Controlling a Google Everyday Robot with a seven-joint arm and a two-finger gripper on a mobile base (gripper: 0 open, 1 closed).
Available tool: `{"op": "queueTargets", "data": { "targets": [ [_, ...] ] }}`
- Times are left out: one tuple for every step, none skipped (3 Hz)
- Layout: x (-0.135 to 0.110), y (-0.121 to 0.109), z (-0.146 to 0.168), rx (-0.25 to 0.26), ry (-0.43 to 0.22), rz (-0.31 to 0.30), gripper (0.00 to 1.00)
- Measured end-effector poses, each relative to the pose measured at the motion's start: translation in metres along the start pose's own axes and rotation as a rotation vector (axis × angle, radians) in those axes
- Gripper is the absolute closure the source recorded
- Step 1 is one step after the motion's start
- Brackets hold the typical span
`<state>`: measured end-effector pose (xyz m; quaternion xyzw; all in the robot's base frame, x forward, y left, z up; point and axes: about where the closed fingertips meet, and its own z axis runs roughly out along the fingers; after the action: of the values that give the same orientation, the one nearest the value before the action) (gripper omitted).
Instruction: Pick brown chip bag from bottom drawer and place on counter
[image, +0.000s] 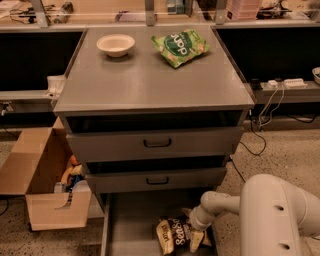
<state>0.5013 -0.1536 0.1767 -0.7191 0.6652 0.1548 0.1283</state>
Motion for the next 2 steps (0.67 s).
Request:
{"op": "queueTargets", "data": {
  "targets": [
    [0.0128,-0.0041,0.0182,0.005,-0.021,0.026,0.00],
    [0.0179,-0.0097,0.0278,0.002,-0.037,0.034,0.00]
  ]
}}
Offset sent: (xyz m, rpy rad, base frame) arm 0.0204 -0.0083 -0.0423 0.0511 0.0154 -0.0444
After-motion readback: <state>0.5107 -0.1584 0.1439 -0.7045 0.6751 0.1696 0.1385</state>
